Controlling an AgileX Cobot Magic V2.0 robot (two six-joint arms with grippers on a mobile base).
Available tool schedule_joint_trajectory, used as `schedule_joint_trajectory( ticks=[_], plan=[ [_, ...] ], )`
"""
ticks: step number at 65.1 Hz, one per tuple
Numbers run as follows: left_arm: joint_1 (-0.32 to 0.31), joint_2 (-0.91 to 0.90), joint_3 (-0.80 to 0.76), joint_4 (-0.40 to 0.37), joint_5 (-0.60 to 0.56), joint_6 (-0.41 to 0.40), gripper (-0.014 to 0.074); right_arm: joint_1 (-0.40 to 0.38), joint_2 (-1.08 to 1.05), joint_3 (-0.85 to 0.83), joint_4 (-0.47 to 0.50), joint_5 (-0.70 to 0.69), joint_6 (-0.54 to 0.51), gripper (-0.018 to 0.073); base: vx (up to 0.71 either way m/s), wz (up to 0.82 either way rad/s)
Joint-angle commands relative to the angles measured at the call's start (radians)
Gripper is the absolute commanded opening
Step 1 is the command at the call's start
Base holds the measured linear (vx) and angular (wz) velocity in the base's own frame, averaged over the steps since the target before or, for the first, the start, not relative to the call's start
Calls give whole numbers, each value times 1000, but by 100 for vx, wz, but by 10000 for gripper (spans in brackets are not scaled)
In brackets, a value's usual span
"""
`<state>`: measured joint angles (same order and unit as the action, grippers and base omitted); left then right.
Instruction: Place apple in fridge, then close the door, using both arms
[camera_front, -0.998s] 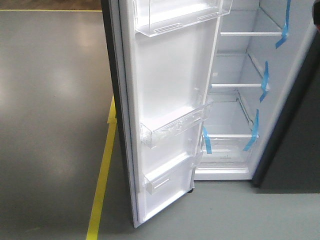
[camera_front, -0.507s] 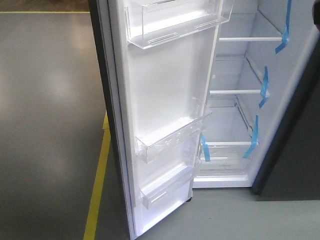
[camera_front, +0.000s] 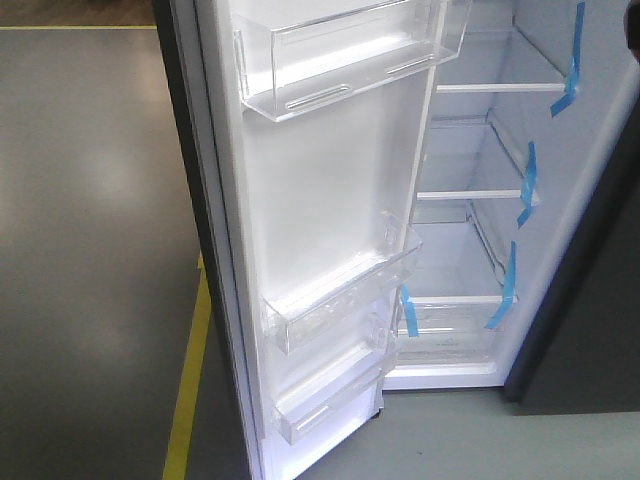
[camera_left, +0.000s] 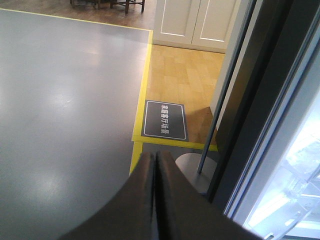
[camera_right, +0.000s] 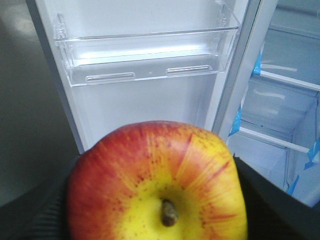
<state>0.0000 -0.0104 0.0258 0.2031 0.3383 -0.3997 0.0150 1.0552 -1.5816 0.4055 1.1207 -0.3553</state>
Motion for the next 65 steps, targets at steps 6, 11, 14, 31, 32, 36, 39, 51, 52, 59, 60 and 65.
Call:
schedule_joint_trajectory(
  ticks=[6, 11, 14, 31, 32, 36, 39, 51, 52, 59, 60, 65],
  plan=[
    [0, -16, 28, 4, -70, -7, -8, -3, -9, -29, 26, -78, -8, -11, 8, -2],
    [0, -16, 28, 4, -70, -7, -8, -3, -9, -29, 26, -78, -8, -11, 7, -2],
    [0, -16, 28, 4, -70, -7, -8, -3, -9, -29, 26, -78, -8, -11, 7, -1],
    [0, -16, 28, 4, -70, -7, -8, -3, -9, -29, 26, -78, -8, -11, 5, 0],
    [0, -16, 28, 4, -70, -7, -8, -3, -9, -29, 26, -78, -8, -11, 4, 1],
    [0, -16, 28, 4, -70, -7, -8, -3, -9, -29, 26, -78, -8, -11, 4, 1],
    [0, -16, 28, 4, -70, -7, -8, -3, -9, -29, 26, -78, -8, -11, 4, 1],
    [0, -16, 28, 4, -70, -7, -8, -3, -9, -29, 26, -78, -8, -11, 4, 1],
    [0, -16, 28, 4, -70, -7, -8, -3, -9, -29, 26, -78, -8, -11, 4, 1],
    [0, -16, 28, 4, -70, -7, -8, -3, -9, -29, 26, -78, -8, -11, 4, 1],
    [0, -16, 28, 4, -70, -7, -8, -3, -9, -29, 26, -78, -8, -11, 4, 1],
    [0, -16, 28, 4, -70, -7, -8, -3, -9, -29, 26, -78, -8, -11, 4, 1]
  ],
)
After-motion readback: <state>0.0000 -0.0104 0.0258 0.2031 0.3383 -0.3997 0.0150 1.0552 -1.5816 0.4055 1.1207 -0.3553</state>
